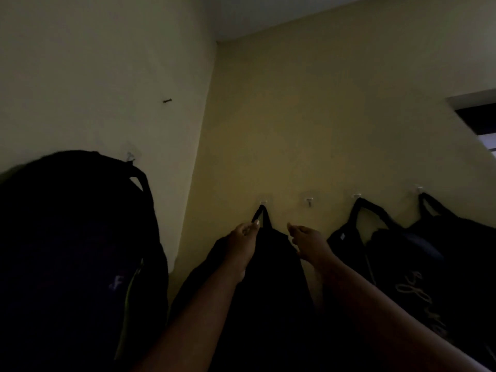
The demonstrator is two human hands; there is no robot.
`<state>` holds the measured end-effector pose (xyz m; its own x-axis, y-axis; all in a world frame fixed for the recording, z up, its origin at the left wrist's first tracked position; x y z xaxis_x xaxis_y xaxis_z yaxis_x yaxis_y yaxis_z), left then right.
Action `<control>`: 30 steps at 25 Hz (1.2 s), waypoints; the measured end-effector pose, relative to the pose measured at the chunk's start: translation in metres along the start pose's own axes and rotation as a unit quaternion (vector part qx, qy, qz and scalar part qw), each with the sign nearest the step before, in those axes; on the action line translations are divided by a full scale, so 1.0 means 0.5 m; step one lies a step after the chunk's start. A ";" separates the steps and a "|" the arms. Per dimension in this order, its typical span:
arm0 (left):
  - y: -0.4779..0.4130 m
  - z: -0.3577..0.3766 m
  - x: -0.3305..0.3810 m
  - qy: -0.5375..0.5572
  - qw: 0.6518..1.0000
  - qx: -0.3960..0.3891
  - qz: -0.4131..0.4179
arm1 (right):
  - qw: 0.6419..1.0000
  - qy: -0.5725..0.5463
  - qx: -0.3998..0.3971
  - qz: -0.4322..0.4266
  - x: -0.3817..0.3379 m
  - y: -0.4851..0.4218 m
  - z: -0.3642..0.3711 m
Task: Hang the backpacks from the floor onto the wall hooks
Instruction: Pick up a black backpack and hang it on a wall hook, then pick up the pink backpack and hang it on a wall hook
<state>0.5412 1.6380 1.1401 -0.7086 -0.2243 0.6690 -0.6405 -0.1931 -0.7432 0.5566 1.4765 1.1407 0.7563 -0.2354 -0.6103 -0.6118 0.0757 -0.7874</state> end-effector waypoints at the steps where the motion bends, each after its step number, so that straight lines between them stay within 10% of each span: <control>1: 0.052 0.001 0.006 0.015 1.000 -0.001 -0.007 | 1.000 -0.015 -0.002 0.020 -0.002 0.049 -0.016; 13: 0.628 0.088 -0.003 0.129 0.971 -0.095 -0.177 | 0.973 -0.093 -0.018 0.213 -0.040 0.660 -0.224; 30: 1.568 0.341 0.201 0.207 0.851 -0.327 -0.355 | 0.853 0.024 0.318 0.413 -0.193 1.588 -0.835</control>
<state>0.0184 1.3010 0.6236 -0.0312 0.1089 0.9936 -0.8829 0.4629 -0.0785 -0.0988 1.1548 0.6108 0.1074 0.1139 -0.9877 -0.6709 0.7414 0.0126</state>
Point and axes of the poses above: each hand's wrist, its own y-axis away from the middle knuckle, its own z-axis out of the palm, x = y × z, the point moved 9 cm from there along -y, towards the middle knuckle, and after that the axes turned 2 degrees about -z, right-handed, at the moved point
